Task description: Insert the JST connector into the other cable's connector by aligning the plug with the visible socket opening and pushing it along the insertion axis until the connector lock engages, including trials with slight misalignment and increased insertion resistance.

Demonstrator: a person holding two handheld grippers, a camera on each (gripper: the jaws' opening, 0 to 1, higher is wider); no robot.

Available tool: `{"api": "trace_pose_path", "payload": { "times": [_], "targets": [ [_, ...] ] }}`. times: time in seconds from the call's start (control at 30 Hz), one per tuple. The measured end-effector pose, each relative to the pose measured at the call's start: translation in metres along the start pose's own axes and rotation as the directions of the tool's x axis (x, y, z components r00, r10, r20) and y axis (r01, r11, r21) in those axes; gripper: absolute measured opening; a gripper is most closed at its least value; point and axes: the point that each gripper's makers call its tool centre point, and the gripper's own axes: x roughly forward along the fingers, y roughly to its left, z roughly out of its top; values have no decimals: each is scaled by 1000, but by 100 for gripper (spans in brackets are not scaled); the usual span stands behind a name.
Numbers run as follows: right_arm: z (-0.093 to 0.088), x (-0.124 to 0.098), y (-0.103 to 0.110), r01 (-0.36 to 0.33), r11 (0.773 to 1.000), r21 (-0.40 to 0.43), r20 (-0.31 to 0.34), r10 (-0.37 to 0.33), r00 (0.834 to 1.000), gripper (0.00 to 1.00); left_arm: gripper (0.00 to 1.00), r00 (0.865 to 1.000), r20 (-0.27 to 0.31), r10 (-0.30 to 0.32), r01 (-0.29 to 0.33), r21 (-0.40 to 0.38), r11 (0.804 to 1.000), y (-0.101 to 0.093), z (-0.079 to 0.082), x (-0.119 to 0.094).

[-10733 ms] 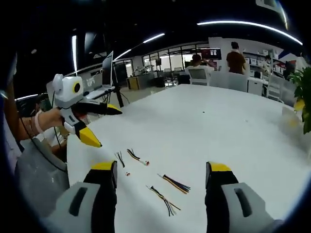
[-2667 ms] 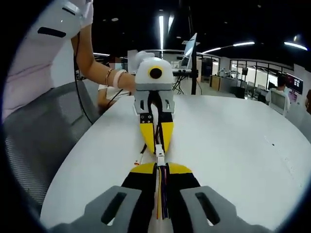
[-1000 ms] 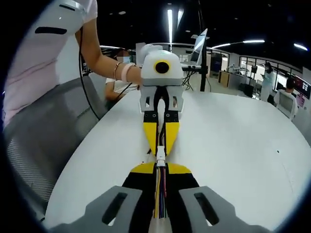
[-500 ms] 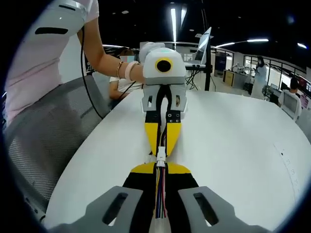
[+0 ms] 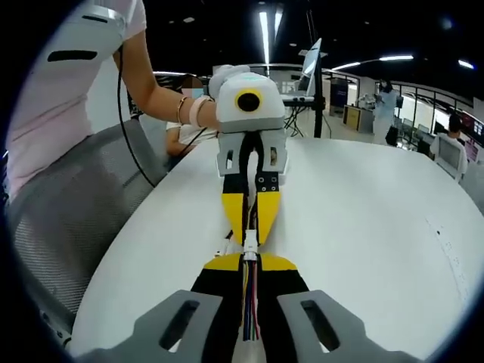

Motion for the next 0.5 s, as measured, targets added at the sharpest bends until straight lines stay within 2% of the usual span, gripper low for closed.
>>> {"api": "trace_pose_path", "payload": {
  "times": [0.1, 0.27, 0.5],
  "targets": [
    [-4, 0, -4, 14, 1000, -20, -22, -14, 1000, 1, 0, 1000, -27, 4, -3, 17, 1000, 4, -5, 1],
    [-4, -2, -8, 29, 999, -15, -10, -29, 1000, 1, 0, 1000, -22, 16, -15, 15, 1000, 12, -7, 2],
    [-16, 0, -21, 40, 999, -31, -7, -40, 999, 2, 0, 999, -39, 23, -22, 15, 1000, 22, -16, 8]
  ]
}}
